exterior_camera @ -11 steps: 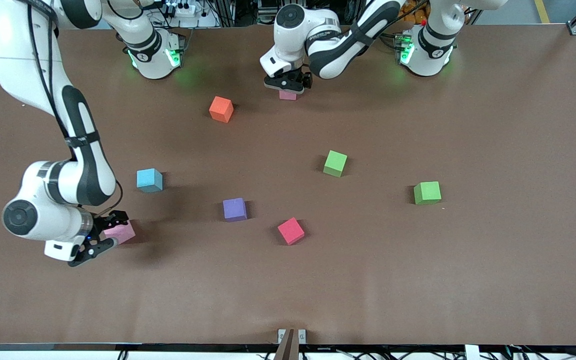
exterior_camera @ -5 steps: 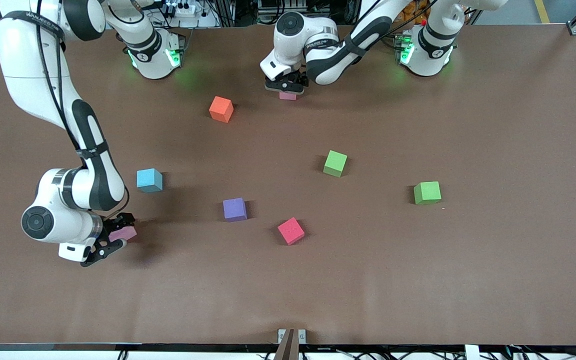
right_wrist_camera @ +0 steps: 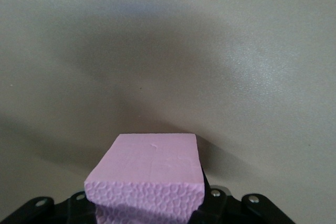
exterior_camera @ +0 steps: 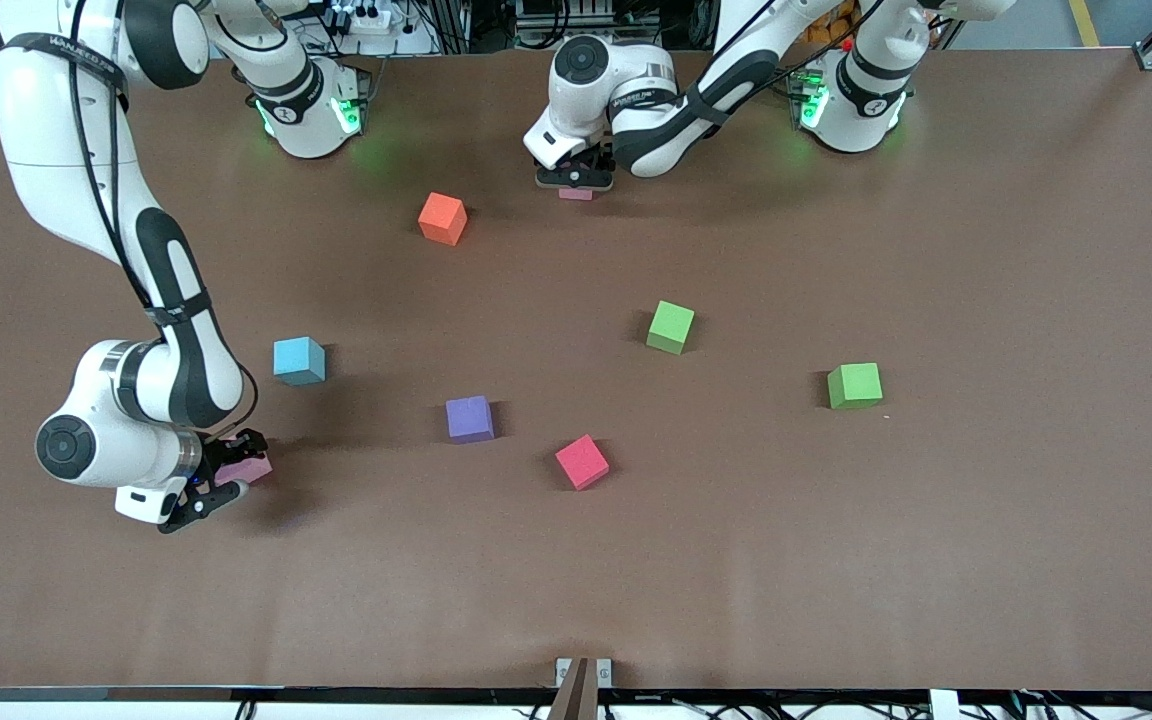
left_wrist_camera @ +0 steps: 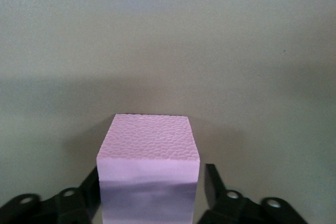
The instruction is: Arrange blocks into number 1
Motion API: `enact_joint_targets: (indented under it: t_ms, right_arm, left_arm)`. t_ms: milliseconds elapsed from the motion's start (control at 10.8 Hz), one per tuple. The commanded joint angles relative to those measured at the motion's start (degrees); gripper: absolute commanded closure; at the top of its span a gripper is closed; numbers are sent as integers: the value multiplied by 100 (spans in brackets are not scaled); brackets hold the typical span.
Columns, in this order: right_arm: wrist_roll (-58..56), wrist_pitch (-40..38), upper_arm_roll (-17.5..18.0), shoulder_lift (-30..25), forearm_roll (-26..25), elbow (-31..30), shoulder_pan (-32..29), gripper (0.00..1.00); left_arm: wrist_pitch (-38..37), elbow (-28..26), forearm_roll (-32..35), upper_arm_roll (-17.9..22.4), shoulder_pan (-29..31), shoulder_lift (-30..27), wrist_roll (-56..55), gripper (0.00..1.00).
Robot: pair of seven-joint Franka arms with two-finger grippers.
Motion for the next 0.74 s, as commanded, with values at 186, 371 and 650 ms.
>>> enact_joint_targets:
  t_ms: [186,371,650]
  right_arm:
    - [390,-411,73,-295,134,18,-6,100]
    - [908,-702,283,-498,134,0,-6,100]
    - [1209,-974,390,-612,134,-9,108,100]
  left_arm:
    - [55,-39,93,-38,37,21,-734,42]
    - [55,-30,93,-64,28,12,-1095,40]
    - [55,-39,93,-126,20,3,-1159,27]
